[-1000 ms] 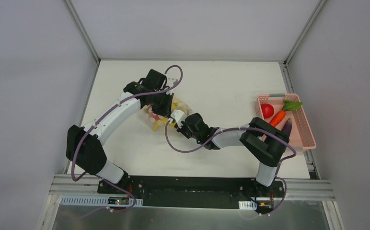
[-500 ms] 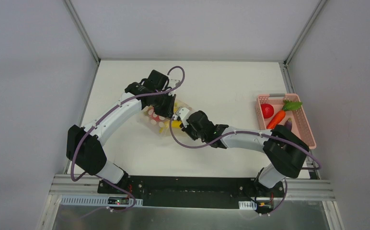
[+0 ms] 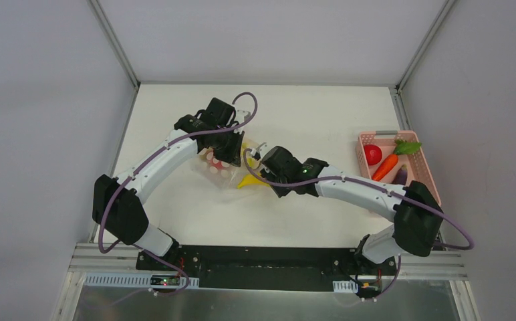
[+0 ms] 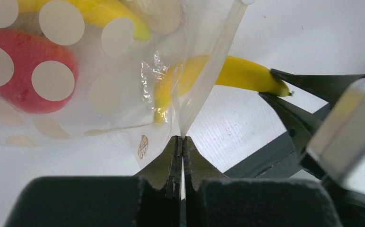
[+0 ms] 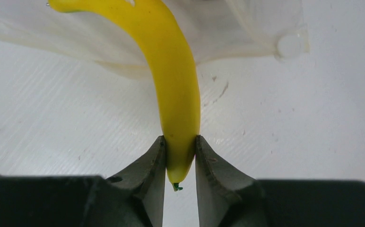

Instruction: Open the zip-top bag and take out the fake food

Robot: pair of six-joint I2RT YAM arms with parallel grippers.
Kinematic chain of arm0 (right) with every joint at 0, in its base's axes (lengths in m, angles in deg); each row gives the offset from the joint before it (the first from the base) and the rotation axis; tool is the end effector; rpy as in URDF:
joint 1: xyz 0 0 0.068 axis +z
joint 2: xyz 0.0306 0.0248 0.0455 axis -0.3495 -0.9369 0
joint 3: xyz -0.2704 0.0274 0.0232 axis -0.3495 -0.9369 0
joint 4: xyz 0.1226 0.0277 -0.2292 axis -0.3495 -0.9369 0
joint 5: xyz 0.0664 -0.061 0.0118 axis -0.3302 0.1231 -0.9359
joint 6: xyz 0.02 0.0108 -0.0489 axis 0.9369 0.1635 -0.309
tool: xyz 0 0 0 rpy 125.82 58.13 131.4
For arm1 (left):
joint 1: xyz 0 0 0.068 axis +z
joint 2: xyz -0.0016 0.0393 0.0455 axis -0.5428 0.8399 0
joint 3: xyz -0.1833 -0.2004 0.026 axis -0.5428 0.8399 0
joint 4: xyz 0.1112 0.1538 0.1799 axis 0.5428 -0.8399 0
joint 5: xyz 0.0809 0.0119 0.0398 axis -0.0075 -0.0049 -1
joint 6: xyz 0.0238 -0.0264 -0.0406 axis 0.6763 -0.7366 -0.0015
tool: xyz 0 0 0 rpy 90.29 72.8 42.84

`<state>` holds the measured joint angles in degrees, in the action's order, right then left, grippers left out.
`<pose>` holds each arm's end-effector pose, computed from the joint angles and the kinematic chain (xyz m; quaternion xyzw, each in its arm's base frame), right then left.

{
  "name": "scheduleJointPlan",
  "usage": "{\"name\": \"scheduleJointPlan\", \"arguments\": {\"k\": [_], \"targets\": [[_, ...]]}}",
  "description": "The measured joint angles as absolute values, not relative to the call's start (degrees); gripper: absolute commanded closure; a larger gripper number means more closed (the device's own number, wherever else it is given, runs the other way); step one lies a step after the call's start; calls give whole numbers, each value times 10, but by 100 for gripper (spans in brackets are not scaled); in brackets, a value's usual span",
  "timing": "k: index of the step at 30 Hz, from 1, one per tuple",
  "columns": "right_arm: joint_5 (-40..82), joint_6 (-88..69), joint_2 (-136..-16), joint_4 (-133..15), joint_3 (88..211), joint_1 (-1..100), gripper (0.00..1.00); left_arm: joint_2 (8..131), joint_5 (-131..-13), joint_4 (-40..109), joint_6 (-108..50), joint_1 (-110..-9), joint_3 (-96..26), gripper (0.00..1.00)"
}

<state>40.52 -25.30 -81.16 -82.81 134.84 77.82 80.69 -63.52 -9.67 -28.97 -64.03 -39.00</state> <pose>0.1787 0.2654 0.2427 -0.4802 0.8019 0.0527 0.3516 0.2699 -0.1752 0.3086 0.2085 0.9128 -0.2455 0.2513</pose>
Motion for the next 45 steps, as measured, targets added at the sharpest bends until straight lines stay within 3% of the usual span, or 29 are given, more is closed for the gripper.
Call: {"name": "scheduleJointPlan", "arguments": {"k": [13, 19, 28, 45], "targets": [[414, -70, -746, -1106, 1441, 770, 100, 805, -661, -105, -288, -640, -390, 100], [427, 15, -686, -1164, 1445, 696, 100, 805, -661, -105, -288, -640, -391, 100], [460, 85, -545, -1139, 1368, 497, 100, 804, -661, -105, -288, -640, -391, 100], [587, 150, -497, -990, 1278, 199, 98, 803, -658, -105, -288, -640, -391, 100]]}}
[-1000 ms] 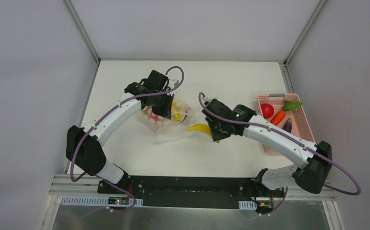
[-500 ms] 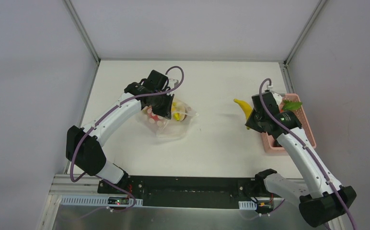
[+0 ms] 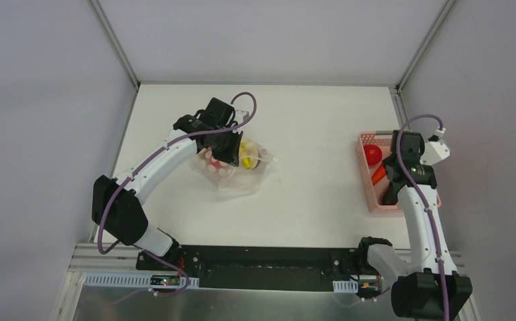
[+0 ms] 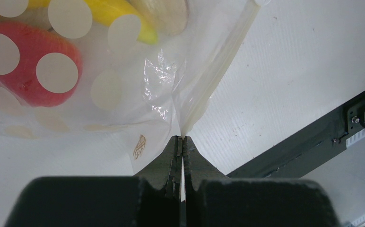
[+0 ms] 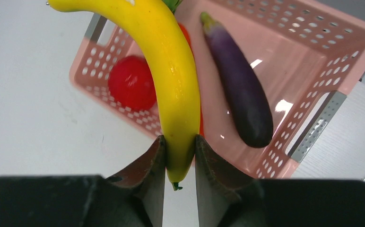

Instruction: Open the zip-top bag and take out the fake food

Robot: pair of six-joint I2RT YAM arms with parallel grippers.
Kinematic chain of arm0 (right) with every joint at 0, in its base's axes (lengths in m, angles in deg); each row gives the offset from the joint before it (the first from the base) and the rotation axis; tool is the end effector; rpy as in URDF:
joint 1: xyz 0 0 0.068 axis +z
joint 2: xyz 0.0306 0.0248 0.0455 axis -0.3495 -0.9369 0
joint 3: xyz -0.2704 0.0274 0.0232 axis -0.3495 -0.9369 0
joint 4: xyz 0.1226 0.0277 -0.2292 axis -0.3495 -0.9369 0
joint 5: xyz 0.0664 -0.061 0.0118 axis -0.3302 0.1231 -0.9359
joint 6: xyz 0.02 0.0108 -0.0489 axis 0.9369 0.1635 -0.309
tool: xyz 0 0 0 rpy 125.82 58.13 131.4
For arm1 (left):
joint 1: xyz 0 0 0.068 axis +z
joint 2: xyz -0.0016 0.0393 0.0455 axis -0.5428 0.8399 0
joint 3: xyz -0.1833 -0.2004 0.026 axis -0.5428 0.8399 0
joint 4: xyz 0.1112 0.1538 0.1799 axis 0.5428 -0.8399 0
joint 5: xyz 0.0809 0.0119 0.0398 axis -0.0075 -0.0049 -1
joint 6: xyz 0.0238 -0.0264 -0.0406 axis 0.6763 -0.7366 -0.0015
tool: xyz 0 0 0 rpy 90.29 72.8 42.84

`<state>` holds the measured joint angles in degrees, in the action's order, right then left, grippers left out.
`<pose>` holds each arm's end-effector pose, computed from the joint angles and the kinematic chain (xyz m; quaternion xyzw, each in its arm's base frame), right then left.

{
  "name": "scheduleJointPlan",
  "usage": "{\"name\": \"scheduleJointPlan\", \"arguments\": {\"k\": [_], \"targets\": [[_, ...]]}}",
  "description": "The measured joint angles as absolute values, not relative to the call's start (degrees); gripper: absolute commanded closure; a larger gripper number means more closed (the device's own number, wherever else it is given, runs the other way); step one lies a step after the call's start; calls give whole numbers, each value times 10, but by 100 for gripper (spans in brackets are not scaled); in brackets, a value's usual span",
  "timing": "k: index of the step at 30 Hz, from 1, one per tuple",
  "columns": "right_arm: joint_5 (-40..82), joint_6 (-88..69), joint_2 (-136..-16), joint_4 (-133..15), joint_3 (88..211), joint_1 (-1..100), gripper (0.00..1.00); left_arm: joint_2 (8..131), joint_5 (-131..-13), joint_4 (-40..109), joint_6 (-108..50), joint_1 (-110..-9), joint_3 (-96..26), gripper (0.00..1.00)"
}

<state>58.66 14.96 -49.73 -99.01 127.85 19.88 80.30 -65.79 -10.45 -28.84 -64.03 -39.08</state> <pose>0.1920 -0.0198 0.3153 0.3450 0.8174 -0.1214 0.4450 0.2687 -0.1729 0.3098 0.2035 0.9171 -0.2275 0.2566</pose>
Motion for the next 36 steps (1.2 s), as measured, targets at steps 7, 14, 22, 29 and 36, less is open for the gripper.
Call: {"name": "scheduleJointPlan", "arguments": {"k": [7, 14, 22, 29, 36], "targets": [[584, 183, -530, -924, 1220, 77, 97, 803, -658, -105, -288, -640, -391, 100], [555, 184, -549, -887, 1152, 18, 88, 803, -658, -105, -288, -641, -391, 100], [539, 182, -529, -874, 1139, 11, 53, 803, -658, -105, -288, -641, -391, 100], [517, 168, -487, -873, 1140, 11, 42, 803, -658, -105, -288, -641, -391, 100], [444, 145, -478, -875, 1151, 15, 39, 803, -658, -105, -288, -644, -391, 100]]}}
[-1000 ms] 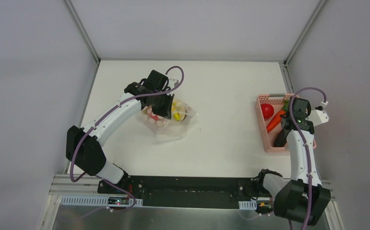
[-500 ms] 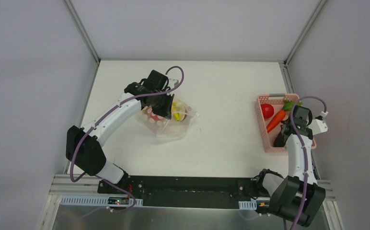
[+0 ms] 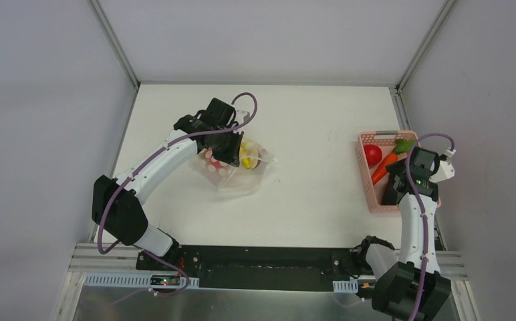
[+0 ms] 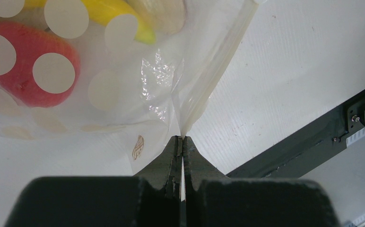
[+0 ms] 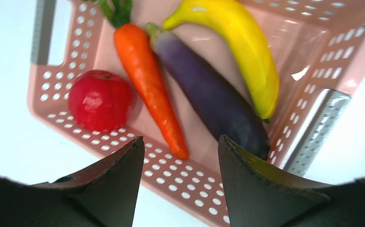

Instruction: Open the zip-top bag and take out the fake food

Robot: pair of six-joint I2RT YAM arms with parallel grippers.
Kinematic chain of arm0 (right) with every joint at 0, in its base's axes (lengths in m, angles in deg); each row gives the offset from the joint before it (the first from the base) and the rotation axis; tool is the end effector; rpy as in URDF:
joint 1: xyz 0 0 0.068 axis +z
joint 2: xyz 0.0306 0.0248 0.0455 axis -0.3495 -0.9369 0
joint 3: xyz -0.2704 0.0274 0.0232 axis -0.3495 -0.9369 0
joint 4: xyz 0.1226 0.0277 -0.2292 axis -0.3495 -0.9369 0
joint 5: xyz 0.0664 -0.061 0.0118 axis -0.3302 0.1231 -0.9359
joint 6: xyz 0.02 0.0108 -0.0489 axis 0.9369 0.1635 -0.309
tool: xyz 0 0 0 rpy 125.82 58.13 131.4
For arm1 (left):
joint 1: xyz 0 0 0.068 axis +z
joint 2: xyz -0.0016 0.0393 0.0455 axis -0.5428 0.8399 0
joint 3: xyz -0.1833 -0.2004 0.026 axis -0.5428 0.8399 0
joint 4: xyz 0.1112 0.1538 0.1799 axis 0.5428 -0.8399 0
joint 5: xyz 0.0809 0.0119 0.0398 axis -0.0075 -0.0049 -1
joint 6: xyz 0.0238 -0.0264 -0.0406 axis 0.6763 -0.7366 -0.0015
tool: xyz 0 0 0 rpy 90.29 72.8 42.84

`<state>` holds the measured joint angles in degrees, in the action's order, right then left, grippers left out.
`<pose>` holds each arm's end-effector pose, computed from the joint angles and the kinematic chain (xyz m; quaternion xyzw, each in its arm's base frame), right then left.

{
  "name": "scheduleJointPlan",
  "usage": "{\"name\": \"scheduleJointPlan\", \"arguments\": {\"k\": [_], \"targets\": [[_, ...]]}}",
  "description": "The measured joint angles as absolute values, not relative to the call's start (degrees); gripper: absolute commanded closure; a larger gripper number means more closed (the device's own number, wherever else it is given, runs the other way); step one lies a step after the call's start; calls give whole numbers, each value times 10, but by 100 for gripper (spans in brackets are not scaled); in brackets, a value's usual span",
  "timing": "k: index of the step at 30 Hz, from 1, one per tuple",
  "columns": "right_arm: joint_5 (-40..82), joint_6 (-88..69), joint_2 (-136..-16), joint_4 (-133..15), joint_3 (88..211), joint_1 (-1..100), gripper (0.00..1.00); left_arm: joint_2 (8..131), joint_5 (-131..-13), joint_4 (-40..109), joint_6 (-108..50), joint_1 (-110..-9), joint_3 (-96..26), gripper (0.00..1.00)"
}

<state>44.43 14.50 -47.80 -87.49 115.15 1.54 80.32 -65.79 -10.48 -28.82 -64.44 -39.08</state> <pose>0.1810 -0.0723 0.2619 0.4316 0.7925 -0.0801 0.4234 0.2675 -0.1748 0.3097 0.2069 0.9164 -0.2282 0.2555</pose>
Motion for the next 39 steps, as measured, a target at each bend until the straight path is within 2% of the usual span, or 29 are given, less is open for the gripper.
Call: {"name": "scheduleJointPlan", "arguments": {"k": [4, 13, 18, 23, 30, 39], "targets": [[418, 128, -464, -874, 1162, 64, 39, 803, -658, -105, -288, -645, -391, 100], [418, 108, -429, -820, 1171, 354, 38, 806, -658, -105, -288, -652, -391, 100], [451, 80, -457, -725, 1157, 534, 38, 806, -658, -105, -288, -652, -391, 100], [472, 4, -533, -593, 1126, 677, 38, 806, -659, -105, -287, -652, -391, 100], [454, -85, -645, -432, 1117, 757, 38, 806, -658, -105, -287, -652, -393, 100], [446, -116, -782, -294, 1117, 787, 41, 806, -650, -105, -288, -652, -393, 100]]}}
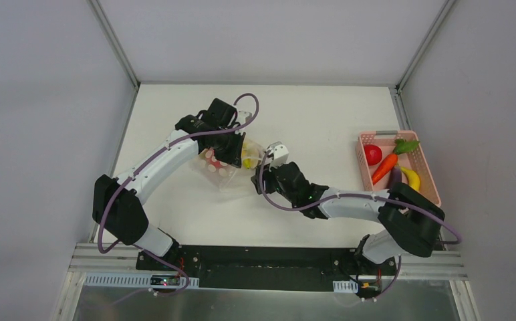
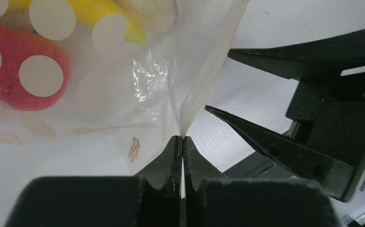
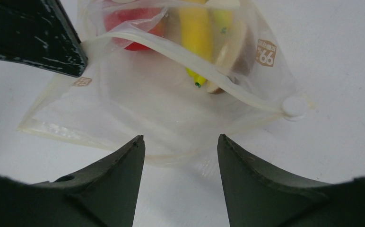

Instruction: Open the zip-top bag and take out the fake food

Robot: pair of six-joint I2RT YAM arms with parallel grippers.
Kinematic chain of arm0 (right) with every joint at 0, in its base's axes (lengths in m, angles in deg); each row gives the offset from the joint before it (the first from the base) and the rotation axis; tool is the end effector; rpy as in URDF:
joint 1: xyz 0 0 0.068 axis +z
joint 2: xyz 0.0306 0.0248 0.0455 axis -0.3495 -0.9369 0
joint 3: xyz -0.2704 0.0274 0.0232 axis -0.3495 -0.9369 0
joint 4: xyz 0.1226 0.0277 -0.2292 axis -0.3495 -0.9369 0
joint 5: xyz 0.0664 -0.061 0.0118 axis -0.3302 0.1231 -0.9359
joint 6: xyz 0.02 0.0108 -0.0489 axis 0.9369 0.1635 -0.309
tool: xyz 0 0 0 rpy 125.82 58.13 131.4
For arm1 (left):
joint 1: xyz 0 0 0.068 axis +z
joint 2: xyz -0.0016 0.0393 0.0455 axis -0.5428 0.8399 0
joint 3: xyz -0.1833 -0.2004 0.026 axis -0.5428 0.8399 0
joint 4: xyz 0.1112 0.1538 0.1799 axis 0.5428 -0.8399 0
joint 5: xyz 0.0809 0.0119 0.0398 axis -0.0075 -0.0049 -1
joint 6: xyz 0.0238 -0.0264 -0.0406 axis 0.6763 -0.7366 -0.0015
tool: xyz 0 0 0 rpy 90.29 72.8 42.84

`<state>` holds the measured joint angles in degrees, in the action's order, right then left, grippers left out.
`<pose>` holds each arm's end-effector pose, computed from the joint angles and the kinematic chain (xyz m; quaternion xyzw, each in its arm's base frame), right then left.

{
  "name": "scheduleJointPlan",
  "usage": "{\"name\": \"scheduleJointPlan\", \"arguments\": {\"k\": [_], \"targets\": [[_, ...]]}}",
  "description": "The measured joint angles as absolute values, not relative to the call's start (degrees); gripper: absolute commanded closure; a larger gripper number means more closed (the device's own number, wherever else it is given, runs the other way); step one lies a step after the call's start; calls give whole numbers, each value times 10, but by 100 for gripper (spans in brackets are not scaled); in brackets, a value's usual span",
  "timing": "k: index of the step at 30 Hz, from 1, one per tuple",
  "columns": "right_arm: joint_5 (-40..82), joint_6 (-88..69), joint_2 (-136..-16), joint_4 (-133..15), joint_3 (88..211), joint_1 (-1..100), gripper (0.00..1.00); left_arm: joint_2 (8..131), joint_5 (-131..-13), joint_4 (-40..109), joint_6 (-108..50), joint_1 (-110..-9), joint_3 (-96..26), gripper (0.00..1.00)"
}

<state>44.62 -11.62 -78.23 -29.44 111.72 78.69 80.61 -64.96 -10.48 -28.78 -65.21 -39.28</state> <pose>0.1700 0.2559 0.2116 -0.2826 0.7465 0.2153 0.5625 0.2658 -0.1795 0.3094 0.2154 0.9139 -0.2358 0.2505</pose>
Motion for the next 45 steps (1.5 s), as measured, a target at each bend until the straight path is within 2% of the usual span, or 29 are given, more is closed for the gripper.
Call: {"name": "scheduleJointPlan", "arguments": {"k": [14, 23, 30, 38, 45], "targets": [[567, -83, -930, -160, 1168, 787, 51, 806, -620, -100, -294, -659, -393, 100], [637, -49, -979, -104, 1173, 758, 51, 803, -598, -84, -307, -659, -393, 100], [602, -15, -1008, -57, 1176, 723, 48, 802, -580, -60, -313, -659, -393, 100], [547, -18, -1025, -35, 1179, 715, 53, 803, -573, -60, -319, -659, -393, 100], [526, -40, -1025, -23, 1184, 715, 51, 803, -567, -60, -323, -659, -393, 100]]}}
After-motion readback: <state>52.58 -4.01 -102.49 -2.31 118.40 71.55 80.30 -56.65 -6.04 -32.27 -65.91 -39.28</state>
